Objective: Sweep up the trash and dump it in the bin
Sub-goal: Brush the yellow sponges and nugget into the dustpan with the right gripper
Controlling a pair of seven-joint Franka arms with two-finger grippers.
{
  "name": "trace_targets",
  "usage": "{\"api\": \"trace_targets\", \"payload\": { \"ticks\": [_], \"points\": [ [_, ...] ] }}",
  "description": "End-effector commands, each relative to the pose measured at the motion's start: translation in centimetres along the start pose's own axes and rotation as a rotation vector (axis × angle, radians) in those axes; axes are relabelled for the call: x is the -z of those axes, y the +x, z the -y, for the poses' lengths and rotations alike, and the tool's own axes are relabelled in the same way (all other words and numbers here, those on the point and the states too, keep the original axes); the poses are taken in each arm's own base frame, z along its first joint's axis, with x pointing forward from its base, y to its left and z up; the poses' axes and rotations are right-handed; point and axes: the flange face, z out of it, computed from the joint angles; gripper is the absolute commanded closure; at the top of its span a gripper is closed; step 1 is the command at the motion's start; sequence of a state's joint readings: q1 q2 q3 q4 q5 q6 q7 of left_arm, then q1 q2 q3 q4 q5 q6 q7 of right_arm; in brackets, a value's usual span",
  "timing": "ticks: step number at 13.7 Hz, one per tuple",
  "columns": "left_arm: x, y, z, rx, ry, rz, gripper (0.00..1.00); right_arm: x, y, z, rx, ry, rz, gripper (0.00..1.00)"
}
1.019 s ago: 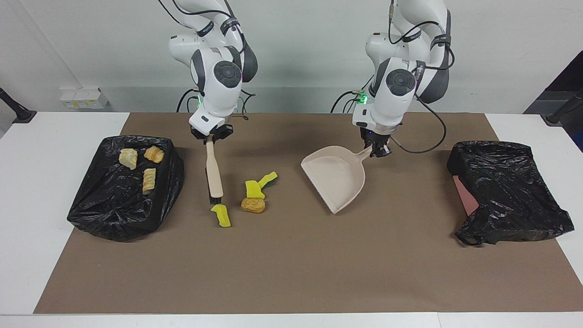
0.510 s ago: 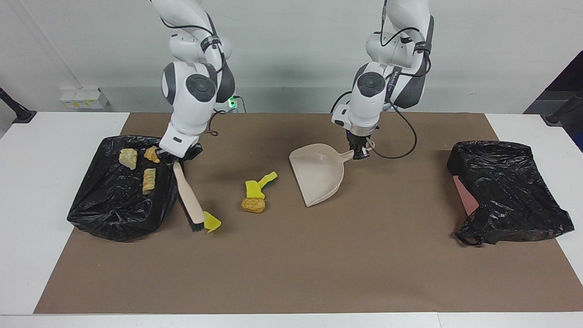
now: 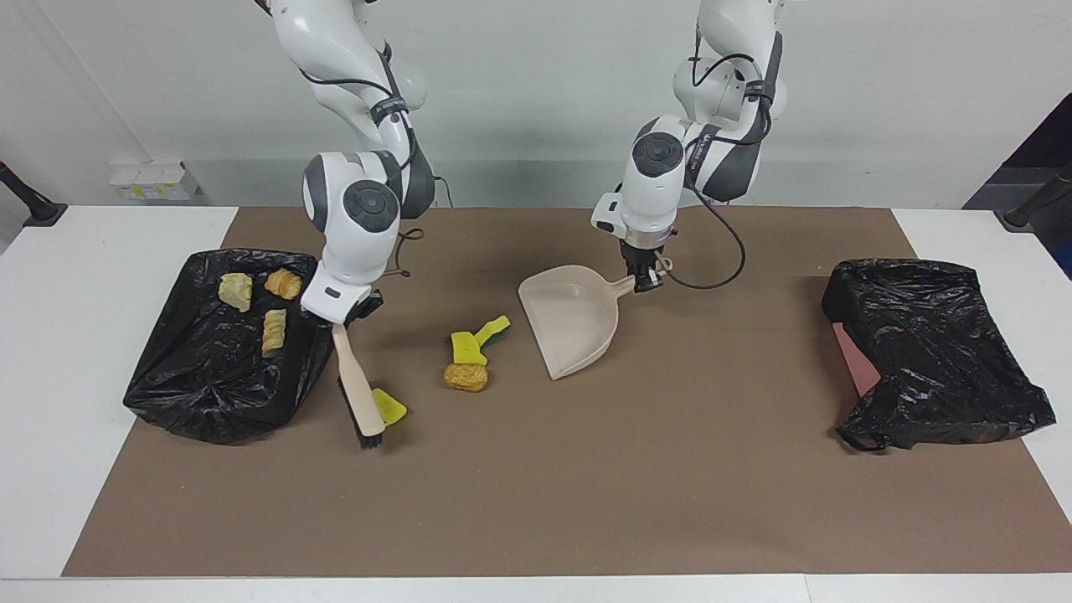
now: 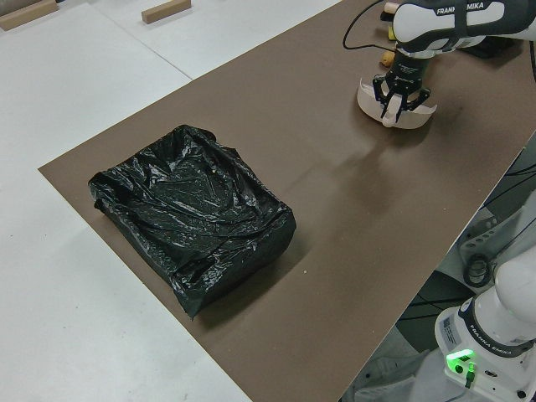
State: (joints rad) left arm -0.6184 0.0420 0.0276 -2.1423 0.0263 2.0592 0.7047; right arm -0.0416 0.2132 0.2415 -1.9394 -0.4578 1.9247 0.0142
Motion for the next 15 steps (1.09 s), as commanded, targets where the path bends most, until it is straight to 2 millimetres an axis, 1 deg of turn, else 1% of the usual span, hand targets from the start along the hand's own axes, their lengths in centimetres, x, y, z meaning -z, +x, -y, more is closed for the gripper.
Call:
{"api": "trace_targets", "payload": {
  "ticks": [1,2,5,6,8,11,14,15],
  "points": [
    [-0.2,0.4,-1.2,-0.004,0.021,0.006,1.00,-1.5,0.0,1.3,-0.058,0.045,0.044,1.00],
    [-0.3,0.4,-1.3,-0.003,0.022,0.004,1.00,-1.5,-0.4,2.7,-0.055,0.084,0.061,1.00],
    [-0.4,0.3,-1.5,0.003,0.022,0.004,1.00,-0.1,-1.8,7.3,0.029,0.192,0.118,1.00],
    [-0.5,0.2,-1.5,0.003,0.022,0.004,1.00,0.3,-2.2,8.3,0.060,0.241,0.132,1.00],
    [-0.7,0.1,-1.7,0.001,0.025,0.000,1.00,1.1,-3.0,11.1,0.128,0.310,0.148,1.00],
    [-0.9,0.1,-1.7,-0.001,0.029,-0.006,1.00,2.5,-3.9,15.0,0.134,0.440,0.150,1.00],
    [-2.1,0.7,-2.5,-0.016,0.039,-0.016,1.00,4.3,-4.4,18.7,0.150,0.583,0.152,1.00],
    [-2.1,0.7,-2.4,-0.018,0.045,-0.024,1.00,5.2,-4.6,19.8,0.152,0.639,0.147,1.00]
  ]
}}
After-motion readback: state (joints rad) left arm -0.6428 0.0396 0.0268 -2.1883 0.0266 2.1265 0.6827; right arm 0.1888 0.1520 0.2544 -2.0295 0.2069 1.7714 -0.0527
